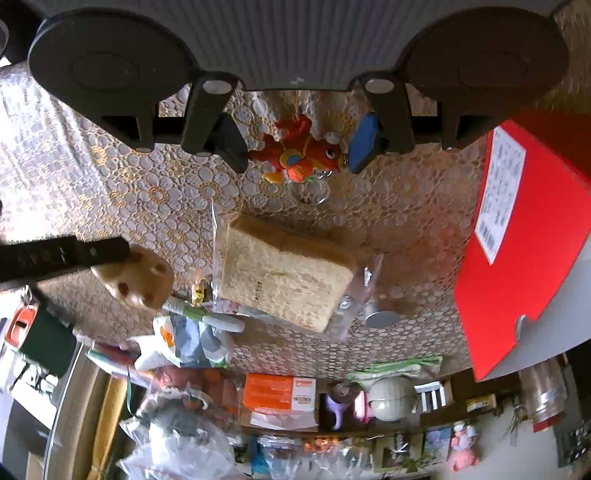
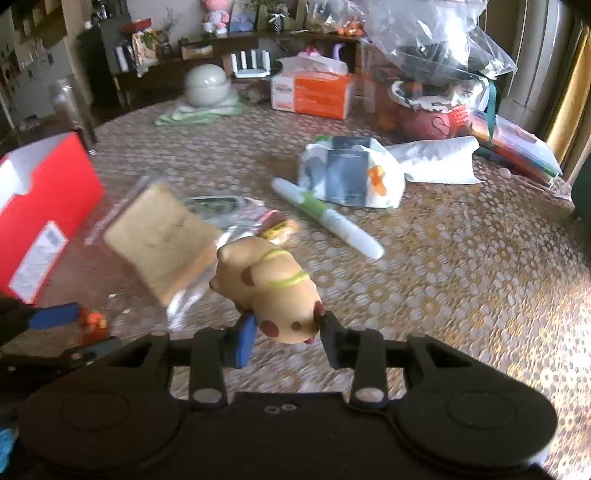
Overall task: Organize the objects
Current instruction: 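Carry the dragon keychain with the left tool and the pig toy with the right tool over the box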
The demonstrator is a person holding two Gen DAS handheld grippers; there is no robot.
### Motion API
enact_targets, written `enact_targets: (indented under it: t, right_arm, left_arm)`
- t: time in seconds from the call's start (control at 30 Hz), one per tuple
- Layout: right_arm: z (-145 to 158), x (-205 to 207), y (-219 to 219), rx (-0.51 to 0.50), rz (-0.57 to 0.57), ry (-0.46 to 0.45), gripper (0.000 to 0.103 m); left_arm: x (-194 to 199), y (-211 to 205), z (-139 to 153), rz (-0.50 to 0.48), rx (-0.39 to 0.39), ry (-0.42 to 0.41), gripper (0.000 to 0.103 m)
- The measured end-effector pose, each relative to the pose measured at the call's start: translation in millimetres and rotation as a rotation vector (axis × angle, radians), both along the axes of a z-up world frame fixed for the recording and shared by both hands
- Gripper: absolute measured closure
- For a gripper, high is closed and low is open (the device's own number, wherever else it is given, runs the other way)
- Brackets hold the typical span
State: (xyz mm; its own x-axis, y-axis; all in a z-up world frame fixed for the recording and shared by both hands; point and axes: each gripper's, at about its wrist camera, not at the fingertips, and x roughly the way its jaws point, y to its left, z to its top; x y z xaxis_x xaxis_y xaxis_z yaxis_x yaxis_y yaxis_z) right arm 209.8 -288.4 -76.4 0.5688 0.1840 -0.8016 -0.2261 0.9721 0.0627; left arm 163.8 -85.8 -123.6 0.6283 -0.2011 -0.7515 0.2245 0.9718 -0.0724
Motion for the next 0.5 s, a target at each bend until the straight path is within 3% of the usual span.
enact_targets:
  t: [0.5]
  right_arm:
    - [50.0, -54.8, 37.4, 0.058, 0.064, -0.042, 0.066]
  left_arm:
    - [-34.2, 32.4, 60.9, -0.009, -0.08, -0.034, 0.044]
